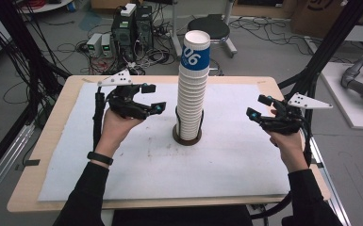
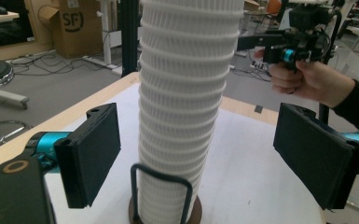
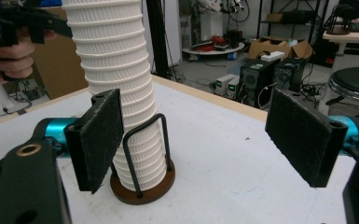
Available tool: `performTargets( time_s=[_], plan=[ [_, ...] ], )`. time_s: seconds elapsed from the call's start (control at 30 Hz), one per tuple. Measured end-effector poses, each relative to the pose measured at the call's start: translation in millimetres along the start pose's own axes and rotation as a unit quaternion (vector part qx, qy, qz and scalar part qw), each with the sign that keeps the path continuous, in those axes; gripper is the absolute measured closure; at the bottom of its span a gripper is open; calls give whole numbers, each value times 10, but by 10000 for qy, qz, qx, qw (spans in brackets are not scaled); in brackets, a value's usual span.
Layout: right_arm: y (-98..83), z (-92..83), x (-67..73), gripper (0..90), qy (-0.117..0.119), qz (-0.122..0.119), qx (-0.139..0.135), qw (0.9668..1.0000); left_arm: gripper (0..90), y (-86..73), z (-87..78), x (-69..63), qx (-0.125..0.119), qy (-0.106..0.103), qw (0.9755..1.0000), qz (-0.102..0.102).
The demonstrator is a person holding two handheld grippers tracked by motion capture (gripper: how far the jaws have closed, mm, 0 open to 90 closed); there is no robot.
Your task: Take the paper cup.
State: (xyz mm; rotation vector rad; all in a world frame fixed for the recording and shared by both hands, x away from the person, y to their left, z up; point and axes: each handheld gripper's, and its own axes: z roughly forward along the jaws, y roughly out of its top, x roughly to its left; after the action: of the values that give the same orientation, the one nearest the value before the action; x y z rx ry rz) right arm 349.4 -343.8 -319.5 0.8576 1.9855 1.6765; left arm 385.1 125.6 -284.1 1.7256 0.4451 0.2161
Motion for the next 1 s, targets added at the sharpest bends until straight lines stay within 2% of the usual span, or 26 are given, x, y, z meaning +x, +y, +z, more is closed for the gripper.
performTargets(
  time_s=[0.1,0.23,0.47,0.67,0.87,1.0],
  plan=[
    [-1,9,-1,193,15,-16,12,10000,110,59,51,-4,-48,15,10000,2],
    [-1,13,4,193,36,5,21,10000,91,210,167,0,-19,-85,9999,78],
    [-1,20,10,193,78,-6,33,10000,88,365,346,17,17,-144,9998,142],
    [-1,22,11,193,97,-18,28,9999,71,430,451,45,45,-187,9998,112],
    [0,24,9,193,125,-23,29,9999,71,468,579,76,-24,-382,9992,82],
    [0,29,16,193,139,-20,35,9999,70,491,662,86,33,-379,9992,120]
  ],
)
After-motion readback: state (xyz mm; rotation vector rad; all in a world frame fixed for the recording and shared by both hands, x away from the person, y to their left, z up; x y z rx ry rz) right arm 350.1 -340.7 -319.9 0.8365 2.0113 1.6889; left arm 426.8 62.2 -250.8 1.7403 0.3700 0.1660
